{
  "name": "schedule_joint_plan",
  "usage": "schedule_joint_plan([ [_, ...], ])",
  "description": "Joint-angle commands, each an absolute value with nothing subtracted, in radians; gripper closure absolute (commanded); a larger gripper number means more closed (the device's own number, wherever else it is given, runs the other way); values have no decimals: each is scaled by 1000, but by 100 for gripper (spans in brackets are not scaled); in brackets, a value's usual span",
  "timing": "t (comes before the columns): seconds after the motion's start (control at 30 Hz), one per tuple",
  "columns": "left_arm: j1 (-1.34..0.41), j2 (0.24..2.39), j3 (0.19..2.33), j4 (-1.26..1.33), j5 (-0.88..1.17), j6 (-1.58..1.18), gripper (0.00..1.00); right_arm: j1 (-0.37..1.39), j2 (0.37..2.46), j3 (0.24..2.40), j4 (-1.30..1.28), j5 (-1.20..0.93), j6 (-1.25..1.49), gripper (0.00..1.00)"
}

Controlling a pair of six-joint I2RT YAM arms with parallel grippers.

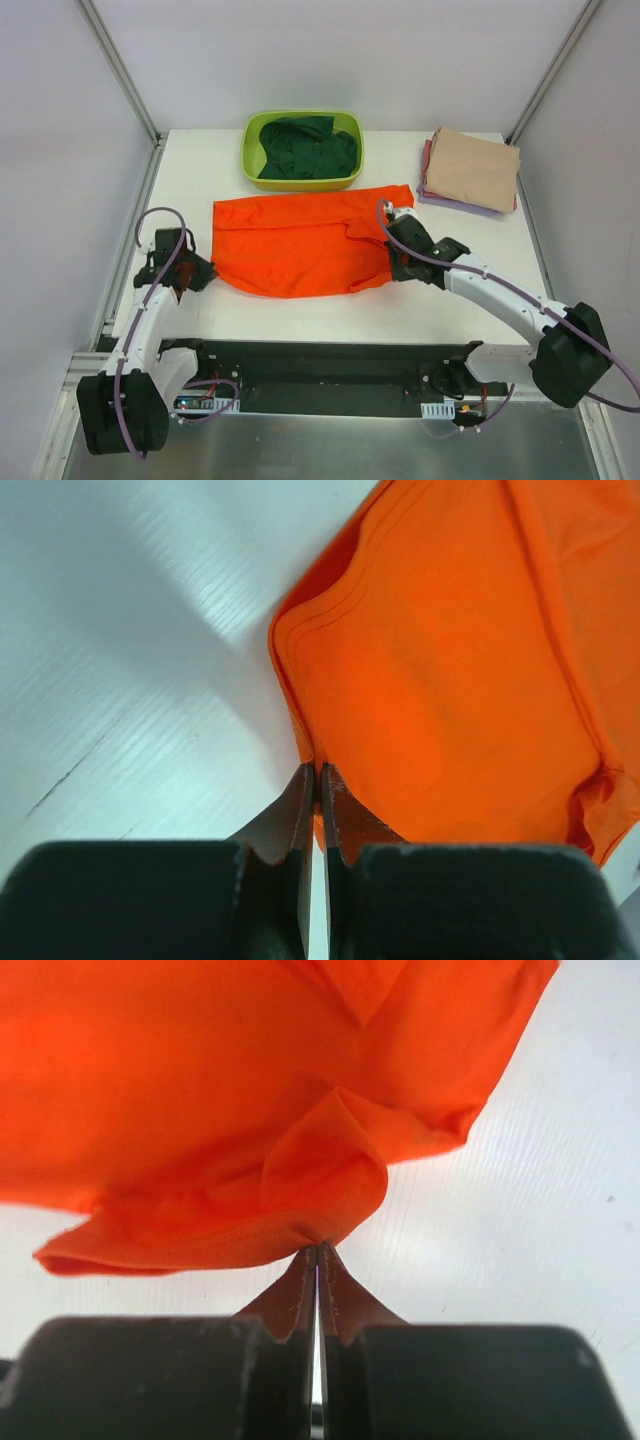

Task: Fold and stack the t-shirts
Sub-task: Grap the side of the flattened tshirt closest away from the robot with both arms, then fold the other side of the tshirt into a rectangle

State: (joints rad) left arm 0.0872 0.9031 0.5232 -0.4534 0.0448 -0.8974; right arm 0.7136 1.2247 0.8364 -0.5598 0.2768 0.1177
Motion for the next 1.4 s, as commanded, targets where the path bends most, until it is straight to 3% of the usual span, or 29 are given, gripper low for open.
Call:
schedule_joint_plan([
  [0.0,95,954,613,-456,31,-894,100,652,1281,949,-511,302,51,100],
  [0.53,95,1253,854,-442,-21,-876,100,486,1529,1219,-408,235,-101,100],
  [1.3,106,1552,1055,-423,-41,-839,100,426,1907,1563,-449,184,-156,99],
  [1.37,106,1577,1071,-423,-41,-833,85,425,1948,1607,-468,212,-149,97],
])
